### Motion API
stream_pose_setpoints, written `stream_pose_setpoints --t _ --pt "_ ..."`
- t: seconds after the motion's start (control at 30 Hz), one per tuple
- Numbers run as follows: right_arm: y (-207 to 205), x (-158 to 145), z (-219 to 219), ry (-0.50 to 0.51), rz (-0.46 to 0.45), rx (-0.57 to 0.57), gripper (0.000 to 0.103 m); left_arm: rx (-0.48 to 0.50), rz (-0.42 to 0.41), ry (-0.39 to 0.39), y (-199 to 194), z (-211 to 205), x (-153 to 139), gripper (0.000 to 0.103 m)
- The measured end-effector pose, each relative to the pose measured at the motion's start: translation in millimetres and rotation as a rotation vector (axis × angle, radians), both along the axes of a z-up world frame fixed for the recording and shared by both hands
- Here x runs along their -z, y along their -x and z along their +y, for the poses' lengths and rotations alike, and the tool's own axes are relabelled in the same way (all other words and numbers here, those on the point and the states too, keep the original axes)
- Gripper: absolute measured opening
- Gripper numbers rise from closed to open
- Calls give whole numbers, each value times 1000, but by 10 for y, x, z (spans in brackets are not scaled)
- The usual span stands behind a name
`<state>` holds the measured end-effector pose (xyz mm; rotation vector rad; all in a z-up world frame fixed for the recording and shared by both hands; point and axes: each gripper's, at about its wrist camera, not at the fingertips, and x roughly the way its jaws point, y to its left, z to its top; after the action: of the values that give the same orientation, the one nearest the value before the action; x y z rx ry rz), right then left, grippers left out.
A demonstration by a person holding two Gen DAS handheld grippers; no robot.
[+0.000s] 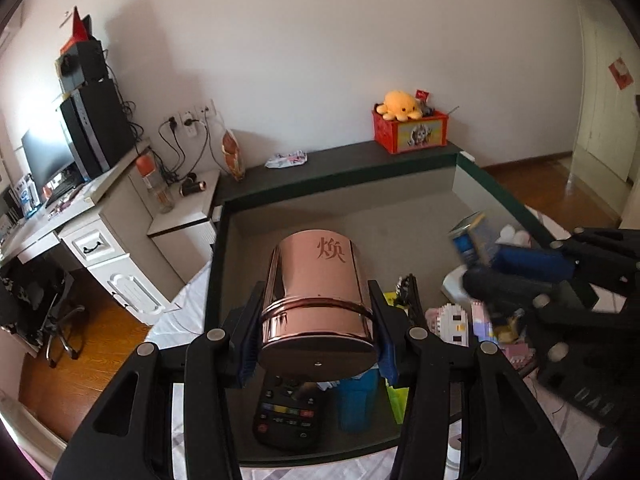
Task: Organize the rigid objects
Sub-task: 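Carry the cup and blue boxed item into the pink box and open both tools, then lower the left tool onto the white plastic part while the right tool grips the box wall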
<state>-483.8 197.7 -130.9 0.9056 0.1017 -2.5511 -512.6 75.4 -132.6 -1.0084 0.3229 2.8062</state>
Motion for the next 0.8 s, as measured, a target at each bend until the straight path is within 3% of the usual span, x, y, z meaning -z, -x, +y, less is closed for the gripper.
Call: stream_pose_setpoints --t 0.27,0.57,0.7,0.73,0.8 --pt "-5 107 -98 -27 -16 -19 21 2 -14 7 18 18 74 47" --pt "7 84 -124 -23 -1 -13 22 -6 26 -5 -66 -23 28 50" --pt "-7 44 -125 -25 27 -3 25 -39 54 -31 -84 -105 -21 71" --pt "-13 32 -107 -26 38 8 32 -47 55 -37 -85 -137 -29 74" --pt "-11 1 -59 -34 51 47 54 -63 64 -52 -99 -199 -54 91"
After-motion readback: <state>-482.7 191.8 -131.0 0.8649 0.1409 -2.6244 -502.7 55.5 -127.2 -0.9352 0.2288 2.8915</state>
